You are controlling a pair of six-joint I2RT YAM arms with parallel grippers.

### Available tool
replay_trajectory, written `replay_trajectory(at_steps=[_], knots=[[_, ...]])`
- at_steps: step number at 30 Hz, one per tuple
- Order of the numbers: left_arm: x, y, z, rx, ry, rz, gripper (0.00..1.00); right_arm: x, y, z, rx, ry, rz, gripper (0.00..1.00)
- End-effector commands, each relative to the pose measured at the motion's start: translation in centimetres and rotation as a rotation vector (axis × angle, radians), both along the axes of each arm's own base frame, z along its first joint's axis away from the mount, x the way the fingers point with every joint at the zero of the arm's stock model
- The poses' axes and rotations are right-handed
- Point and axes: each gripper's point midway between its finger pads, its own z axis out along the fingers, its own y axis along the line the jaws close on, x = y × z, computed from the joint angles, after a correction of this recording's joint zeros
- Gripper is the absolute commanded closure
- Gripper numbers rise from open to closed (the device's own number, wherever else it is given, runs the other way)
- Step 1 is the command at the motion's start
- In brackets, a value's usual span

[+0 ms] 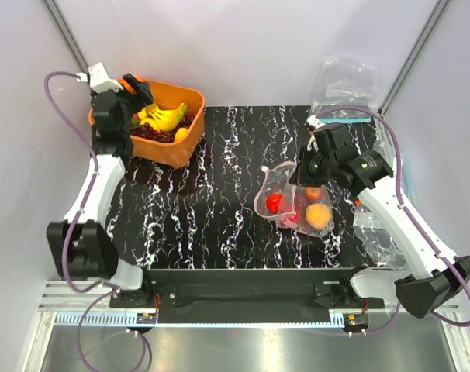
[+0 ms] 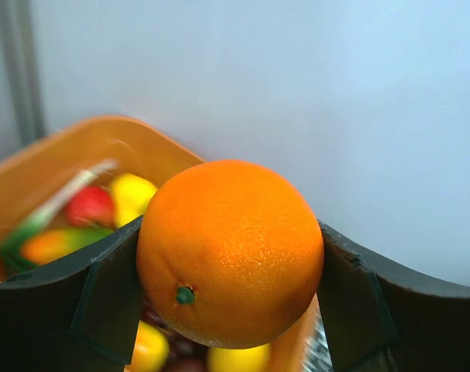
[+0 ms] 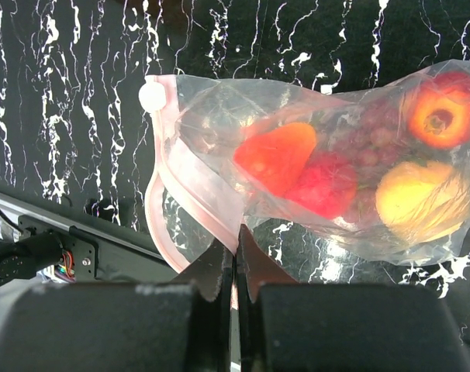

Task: Place the food in the zip-top bag and seal the zipper
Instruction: Pick up the fake fruit from the bin, then place the fake fruit in the zipper food storage bag.

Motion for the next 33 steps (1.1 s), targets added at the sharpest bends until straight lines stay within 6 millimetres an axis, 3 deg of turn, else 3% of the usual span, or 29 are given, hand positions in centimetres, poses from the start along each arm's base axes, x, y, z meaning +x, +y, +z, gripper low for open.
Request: replay_trajectory(at_steps=[1,3,9,17,18,24,33], knots=[[-3.4,-7.6,0.2,-0.111,-0.001,-0.263,0.54,0.3,-0.3,1.3,0.004,-0.039,-0.024,1.00],[-6.2,-11.9,1.7,-0.119,-0.036,-0.391,0.53,0.3,-0.3,1.5,0.000,-0.037,-0.026,1.00],[-14.4,-21.4,2.3,-0.166,-0.074,-0.714,0.53,0.4,-0.5,2.1,-0.002,-0.042,-0.043,1.00],[-22.2,-28.0,1.4,-0.195,-0.040,-0.973,0.53,0.5,-1.1,2.0,-0.021,-0.048,-0.071,1.00],[-23.7,-29.5,1.0,-0.193,-0.029,-1.031,0.53,0.5,-1.1,1.8,-0.025,-0.042,-0.071,1.00],[-27.2,-34.2,-1.5,-0.169,0.051,-1.184,0.53,0.3,-1.9,1.2,-0.062,-0.026,-0.091,1.00],[-27.9,-39.3,-5.1,-0.203,0.132,-1.280,0.54,-0.7,-3.9,1.7,-0.170,0.019,-0.120,1.00]])
